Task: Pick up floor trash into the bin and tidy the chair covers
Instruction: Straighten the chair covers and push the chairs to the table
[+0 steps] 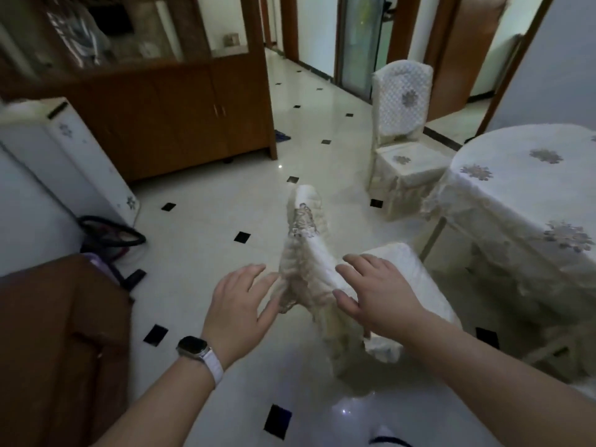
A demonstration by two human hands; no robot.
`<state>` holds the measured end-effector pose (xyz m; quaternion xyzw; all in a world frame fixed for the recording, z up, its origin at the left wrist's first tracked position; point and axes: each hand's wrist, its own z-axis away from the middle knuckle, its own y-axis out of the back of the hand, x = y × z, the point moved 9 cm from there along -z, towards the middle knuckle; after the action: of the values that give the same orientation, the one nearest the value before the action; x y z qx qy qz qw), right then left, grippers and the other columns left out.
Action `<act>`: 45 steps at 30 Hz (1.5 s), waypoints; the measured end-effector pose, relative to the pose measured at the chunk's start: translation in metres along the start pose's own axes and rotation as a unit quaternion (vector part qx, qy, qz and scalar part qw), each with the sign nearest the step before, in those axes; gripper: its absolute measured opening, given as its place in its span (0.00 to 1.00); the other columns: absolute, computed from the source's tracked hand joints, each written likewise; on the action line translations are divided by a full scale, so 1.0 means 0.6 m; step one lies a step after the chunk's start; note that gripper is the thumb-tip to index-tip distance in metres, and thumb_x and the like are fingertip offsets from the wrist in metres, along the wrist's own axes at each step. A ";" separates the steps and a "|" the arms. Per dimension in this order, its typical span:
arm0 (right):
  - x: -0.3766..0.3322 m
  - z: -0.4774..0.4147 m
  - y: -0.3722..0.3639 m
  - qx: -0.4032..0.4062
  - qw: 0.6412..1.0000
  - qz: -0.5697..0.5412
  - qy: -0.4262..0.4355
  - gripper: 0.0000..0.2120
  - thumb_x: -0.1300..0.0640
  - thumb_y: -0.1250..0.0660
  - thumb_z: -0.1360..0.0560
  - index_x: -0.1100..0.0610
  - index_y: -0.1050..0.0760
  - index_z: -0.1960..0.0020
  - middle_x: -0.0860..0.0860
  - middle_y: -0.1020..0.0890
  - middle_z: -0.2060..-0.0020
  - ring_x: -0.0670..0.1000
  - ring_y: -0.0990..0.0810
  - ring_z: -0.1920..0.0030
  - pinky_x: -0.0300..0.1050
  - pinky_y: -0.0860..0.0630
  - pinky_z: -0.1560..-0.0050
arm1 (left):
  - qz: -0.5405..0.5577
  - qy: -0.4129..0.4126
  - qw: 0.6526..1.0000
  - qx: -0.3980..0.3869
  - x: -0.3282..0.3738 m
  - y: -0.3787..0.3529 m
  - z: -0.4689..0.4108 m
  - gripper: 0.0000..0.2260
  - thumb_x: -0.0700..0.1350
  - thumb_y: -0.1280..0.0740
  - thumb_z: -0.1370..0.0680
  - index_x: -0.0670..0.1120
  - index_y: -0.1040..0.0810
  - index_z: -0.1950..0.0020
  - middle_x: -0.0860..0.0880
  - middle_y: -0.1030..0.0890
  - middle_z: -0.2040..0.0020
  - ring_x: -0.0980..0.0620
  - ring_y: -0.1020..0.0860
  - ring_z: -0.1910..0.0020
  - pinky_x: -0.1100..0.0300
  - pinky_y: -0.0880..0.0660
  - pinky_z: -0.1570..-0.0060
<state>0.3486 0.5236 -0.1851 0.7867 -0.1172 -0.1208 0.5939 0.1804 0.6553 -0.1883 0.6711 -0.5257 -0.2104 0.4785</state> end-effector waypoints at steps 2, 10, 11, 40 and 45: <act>-0.033 -0.034 -0.009 0.001 1.000 0.007 0.019 0.21 0.40 0.42 0.25 0.51 0.22 0.41 0.51 0.20 0.41 0.55 0.22 0.43 0.51 0.25 0.45 | -0.001 0.018 1.000 0.003 -0.036 0.002 0.010 0.18 0.53 0.38 0.23 0.47 0.20 0.38 0.45 0.21 0.39 0.45 0.25 0.39 0.49 0.29 0.40; -0.024 -0.172 -0.101 -0.002 0.999 -0.007 0.032 0.22 0.42 0.40 0.26 0.55 0.21 0.42 0.52 0.19 0.43 0.57 0.21 0.44 0.51 0.24 0.47 | 0.013 0.040 0.999 -0.027 -0.147 -0.043 -0.052 0.18 0.53 0.38 0.23 0.48 0.21 0.37 0.45 0.21 0.38 0.44 0.24 0.39 0.48 0.28 0.40; -0.017 -0.196 -0.119 -0.009 0.999 -0.014 0.028 0.22 0.42 0.40 0.26 0.54 0.22 0.41 0.52 0.20 0.43 0.57 0.21 0.44 0.51 0.24 0.46 | 0.012 0.035 0.999 -0.033 -0.159 -0.054 -0.071 0.18 0.53 0.38 0.23 0.48 0.20 0.37 0.46 0.21 0.38 0.44 0.24 0.38 0.48 0.28 0.39; 0.182 -0.379 -0.225 -0.039 0.930 -0.018 -0.365 0.21 0.41 0.41 0.24 0.52 0.22 0.40 0.53 0.21 0.37 0.56 0.22 0.39 0.51 0.27 0.40 | 0.163 -0.367 0.892 -0.205 -0.185 -0.347 -0.607 0.20 0.55 0.40 0.22 0.47 0.21 0.36 0.45 0.22 0.35 0.44 0.25 0.36 0.48 0.29 0.37; 0.124 -0.387 -0.203 -0.001 0.880 0.025 -0.474 0.21 0.40 0.41 0.24 0.51 0.22 0.40 0.51 0.21 0.38 0.54 0.23 0.39 0.50 0.26 0.41 | 0.224 -0.444 0.841 -0.214 -0.186 -0.351 -0.637 0.19 0.54 0.39 0.23 0.48 0.21 0.36 0.45 0.22 0.35 0.44 0.25 0.36 0.47 0.29 0.37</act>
<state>0.5000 0.7421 -0.2447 0.6313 -0.4043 -0.4649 0.4710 0.5470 0.9151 -0.2212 0.2508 -0.7597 -0.4799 0.3601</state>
